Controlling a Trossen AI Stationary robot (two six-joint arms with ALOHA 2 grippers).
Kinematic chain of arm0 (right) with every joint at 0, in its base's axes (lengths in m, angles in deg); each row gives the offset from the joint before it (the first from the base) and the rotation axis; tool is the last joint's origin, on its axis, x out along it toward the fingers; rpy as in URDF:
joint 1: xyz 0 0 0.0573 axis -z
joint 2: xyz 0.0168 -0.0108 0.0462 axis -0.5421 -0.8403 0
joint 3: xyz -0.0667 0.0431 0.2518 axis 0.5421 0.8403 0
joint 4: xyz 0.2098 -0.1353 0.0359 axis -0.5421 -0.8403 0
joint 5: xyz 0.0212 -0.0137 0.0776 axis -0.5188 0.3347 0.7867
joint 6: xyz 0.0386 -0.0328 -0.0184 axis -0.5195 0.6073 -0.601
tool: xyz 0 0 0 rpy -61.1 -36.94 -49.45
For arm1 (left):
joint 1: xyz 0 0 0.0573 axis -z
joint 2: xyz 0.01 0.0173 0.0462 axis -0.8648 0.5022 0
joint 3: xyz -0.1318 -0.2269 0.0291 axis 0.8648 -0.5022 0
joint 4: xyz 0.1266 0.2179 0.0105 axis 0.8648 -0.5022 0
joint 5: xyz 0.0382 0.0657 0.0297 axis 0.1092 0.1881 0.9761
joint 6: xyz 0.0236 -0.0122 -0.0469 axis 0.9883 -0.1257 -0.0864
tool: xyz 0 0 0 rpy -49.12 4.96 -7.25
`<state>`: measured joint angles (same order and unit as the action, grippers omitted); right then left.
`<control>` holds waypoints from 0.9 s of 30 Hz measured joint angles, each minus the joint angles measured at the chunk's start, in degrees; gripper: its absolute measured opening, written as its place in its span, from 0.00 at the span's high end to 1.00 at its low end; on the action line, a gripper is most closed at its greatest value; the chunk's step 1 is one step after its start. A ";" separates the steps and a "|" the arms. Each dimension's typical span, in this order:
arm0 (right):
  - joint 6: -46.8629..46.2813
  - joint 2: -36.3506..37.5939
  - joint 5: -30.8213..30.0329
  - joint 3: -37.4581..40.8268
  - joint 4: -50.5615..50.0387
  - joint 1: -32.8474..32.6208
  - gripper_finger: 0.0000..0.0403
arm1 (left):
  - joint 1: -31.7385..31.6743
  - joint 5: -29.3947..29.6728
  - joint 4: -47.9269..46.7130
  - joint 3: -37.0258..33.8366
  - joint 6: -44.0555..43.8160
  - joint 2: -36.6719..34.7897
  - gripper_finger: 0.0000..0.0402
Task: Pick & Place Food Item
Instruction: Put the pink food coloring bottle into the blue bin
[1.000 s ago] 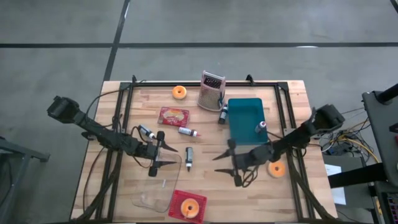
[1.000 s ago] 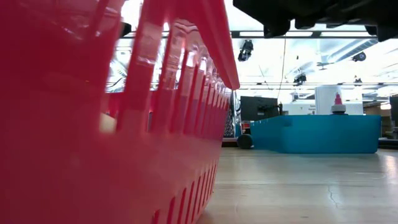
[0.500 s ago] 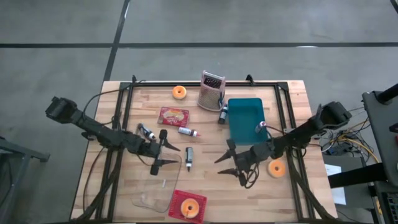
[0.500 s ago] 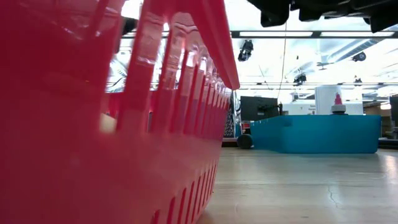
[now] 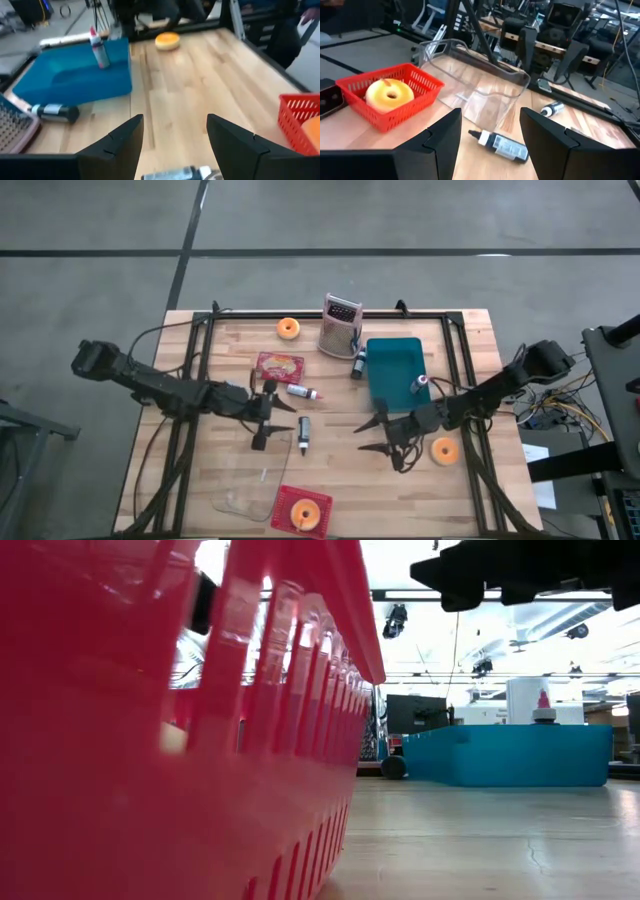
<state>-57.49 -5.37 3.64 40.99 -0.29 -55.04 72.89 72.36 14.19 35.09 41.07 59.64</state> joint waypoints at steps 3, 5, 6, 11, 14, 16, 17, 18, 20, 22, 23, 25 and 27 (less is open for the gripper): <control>-0.34 0.54 -0.04 0.67 -0.09 0.00 0.51 | -3.17 -2.58 -4.58 2.17 -0.22 0.51 0.45; -0.34 0.61 -0.66 0.76 0.21 0.00 0.51 | -5.28 -4.63 -8.01 3.95 -0.33 0.80 0.45; -0.36 0.71 -1.20 0.97 0.08 -0.02 0.51 | -6.30 -5.63 -9.59 5.06 -0.07 1.51 0.45; -0.73 1.48 -1.54 1.22 -0.20 -0.02 0.51 | -10.26 -9.18 -17.79 10.90 2.61 6.02 0.45; -1.00 2.04 -2.56 1.40 -0.44 -0.12 0.51 | -12.06 -10.01 -23.86 14.42 4.08 9.86 0.45; -1.36 2.58 -2.63 1.59 -1.26 -0.11 0.51 | -12.95 -10.15 -27.19 16.84 5.20 12.77 0.45; -1.55 2.78 -2.73 1.59 -1.35 -0.11 0.51 | -13.31 -10.20 -29.13 17.96 5.76 14.20 0.45; -1.68 3.15 -2.76 1.79 -1.79 -0.13 0.51 | -13.66 -10.29 -30.18 19.31 6.27 15.74 0.45; -2.19 3.43 -2.73 1.84 -1.94 -0.15 0.51 | -14.29 -10.30 -32.70 21.82 7.40 18.58 0.45; -2.66 4.07 -2.69 1.82 -3.30 -0.34 0.51 | -14.91 -10.30 -35.19 24.33 8.50 21.24 0.45; -2.88 4.14 -2.71 1.84 -3.39 -0.43 0.51 | -15.24 -10.30 -35.84 25.55 9.26 22.51 0.45; -3.02 4.49 -2.91 1.84 -4.08 -0.86 0.51 | -15.95 -10.30 -38.51 27.60 10.30 24.69 0.45; -3.07 4.74 -4.15 1.84 -4.23 -1.49 0.51 | -16.75 -10.29 -39.41 29.18 11.11 26.39 0.45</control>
<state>-60.55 -0.63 -0.52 42.82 -4.52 -56.53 56.14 62.07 -25.21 64.27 52.17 86.03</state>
